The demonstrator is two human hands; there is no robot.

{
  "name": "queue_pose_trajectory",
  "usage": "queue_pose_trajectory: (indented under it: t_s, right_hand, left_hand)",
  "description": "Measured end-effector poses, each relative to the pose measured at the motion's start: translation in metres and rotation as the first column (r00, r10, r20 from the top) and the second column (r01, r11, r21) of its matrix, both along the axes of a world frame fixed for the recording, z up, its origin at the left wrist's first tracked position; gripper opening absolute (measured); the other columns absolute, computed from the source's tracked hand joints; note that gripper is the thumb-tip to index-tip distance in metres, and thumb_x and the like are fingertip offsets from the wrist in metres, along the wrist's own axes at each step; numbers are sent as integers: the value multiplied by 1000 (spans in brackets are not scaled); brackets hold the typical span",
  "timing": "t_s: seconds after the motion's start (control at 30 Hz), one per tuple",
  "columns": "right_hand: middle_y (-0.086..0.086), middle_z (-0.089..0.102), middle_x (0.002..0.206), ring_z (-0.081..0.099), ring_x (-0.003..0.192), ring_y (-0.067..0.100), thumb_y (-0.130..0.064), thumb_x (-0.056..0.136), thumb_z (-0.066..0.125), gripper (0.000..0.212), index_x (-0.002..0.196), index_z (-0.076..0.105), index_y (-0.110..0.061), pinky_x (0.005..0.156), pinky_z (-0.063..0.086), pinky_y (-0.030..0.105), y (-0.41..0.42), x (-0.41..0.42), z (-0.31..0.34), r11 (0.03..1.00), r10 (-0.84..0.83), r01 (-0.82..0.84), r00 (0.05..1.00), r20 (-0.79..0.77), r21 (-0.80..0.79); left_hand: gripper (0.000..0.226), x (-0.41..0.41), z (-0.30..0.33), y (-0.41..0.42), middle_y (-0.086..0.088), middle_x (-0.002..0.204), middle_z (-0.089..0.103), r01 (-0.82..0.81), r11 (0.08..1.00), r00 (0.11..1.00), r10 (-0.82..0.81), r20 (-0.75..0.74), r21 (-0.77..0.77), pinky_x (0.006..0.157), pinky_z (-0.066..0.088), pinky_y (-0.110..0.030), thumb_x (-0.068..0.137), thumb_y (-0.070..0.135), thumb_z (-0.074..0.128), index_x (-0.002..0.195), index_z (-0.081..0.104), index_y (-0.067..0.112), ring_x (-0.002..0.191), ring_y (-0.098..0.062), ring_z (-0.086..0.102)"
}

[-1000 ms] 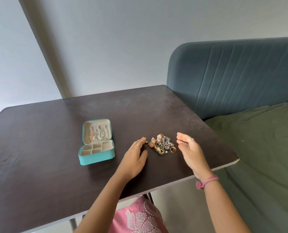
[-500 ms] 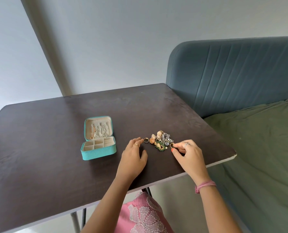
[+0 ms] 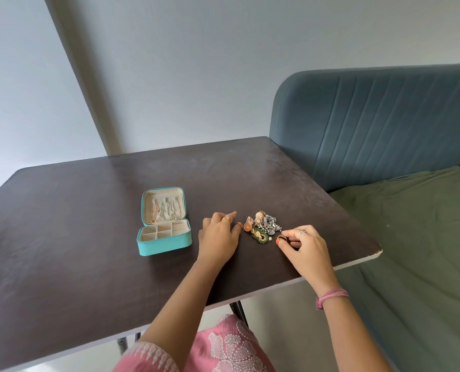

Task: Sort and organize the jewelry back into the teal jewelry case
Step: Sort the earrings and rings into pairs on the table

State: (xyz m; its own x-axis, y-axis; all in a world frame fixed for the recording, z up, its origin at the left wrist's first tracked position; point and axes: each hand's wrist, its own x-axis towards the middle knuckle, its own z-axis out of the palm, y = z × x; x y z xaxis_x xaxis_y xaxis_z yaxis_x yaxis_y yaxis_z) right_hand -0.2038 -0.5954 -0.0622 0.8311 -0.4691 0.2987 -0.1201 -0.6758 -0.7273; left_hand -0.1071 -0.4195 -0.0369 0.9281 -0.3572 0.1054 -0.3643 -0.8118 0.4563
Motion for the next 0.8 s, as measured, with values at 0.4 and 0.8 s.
queue_pose_trajectory:
  t_s: [0.4, 0.8]
  right_hand:
    - [-7, 63, 90, 62, 76, -2, -17, 80, 76, 14, 93, 73, -16, 65, 44, 0, -1, -1, 3, 997, 7, -8, 1000, 6, 74]
    - [-18, 68, 74, 62, 69, -8, -16, 78, 77, 11, 81, 70, -24, 58, 43, 2, 1, -2, 7, 992, 32, -31, 999, -8, 119]
  left_hand:
    - [22, 25, 2, -4, -7, 112, 57, 24, 989, 997, -34, -63, -146, 89, 41, -25, 90, 16, 62, 111, 67, 15, 102, -21, 57]
    - [18, 30, -2, -1, -6, 105, 64, -219, 896, 972, 236, -3, -386, 78, 38, -12, 86, 9, 65, 103, 72, 8, 88, -15, 63]
